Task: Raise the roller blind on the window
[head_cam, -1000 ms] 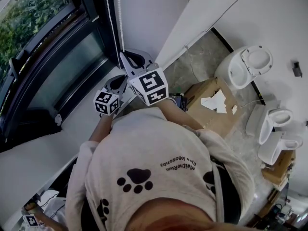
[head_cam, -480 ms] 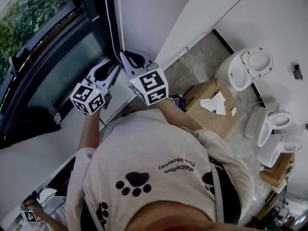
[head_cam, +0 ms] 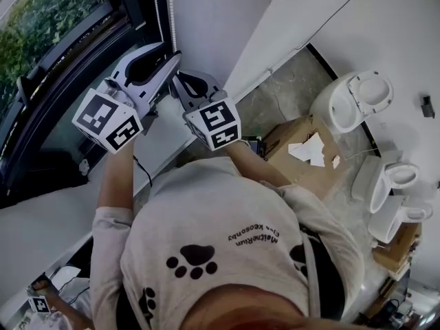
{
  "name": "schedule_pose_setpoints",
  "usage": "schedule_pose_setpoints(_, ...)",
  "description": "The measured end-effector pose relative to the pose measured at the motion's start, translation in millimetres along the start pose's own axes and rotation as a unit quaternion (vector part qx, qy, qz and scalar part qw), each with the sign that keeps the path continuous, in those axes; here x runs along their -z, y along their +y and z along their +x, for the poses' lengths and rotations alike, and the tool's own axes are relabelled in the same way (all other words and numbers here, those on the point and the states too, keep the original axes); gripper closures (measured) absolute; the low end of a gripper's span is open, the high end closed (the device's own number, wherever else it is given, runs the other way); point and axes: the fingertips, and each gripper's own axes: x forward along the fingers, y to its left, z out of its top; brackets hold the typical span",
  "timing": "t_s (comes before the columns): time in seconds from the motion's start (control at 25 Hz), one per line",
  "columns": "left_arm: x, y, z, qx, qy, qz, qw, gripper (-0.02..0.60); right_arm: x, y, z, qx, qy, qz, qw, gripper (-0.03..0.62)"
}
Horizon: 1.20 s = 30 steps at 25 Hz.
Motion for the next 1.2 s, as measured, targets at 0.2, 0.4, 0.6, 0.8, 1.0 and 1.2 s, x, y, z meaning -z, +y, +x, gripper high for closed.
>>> schedule_pose_setpoints(0.2,-28.8,-1.4,21.0,0.005,-0.005,0.035,0.9994,0.503,-1.7,0.8,2.7,-0.001,-0.002,-0.001,1.000,0.585)
schedule_pose_setpoints(0.4,-27.9,4.7,26.7,-0.003,0.000,0.035,0.9994,0.568,-0.4,-4.2,2.9,0.004,-0.001,0.003,1.000,0.585)
schedule_pose_setpoints(0.6,-18.2,10.9,24.8,-0.008,0.008,0.023,0.9997,0.569,8.3,-3.1,7.1,0.001,0.008,0.006,1.000,0.585)
schedule_pose_setpoints(0.8,12.7,15.4,23.6,-0.012,0.032,0.004,0.9994,0.569,39.2,-4.0,11.2,0.003,0.033,0.021,0.999,0.585)
schedule_pose_setpoints(1.0,47.8,16.8,18.8,-0.019,0.056,-0.013,0.9982,0.569,73.2,-0.3,16.2,0.002,0.061,0.025,0.998,0.585)
schedule_pose_setpoints(1.2,80.5,18.1,12.7,-0.024,0.069,-0.040,0.9965,0.569,105.5,1.9,18.8,-0.002,0.094,0.035,0.995,0.585)
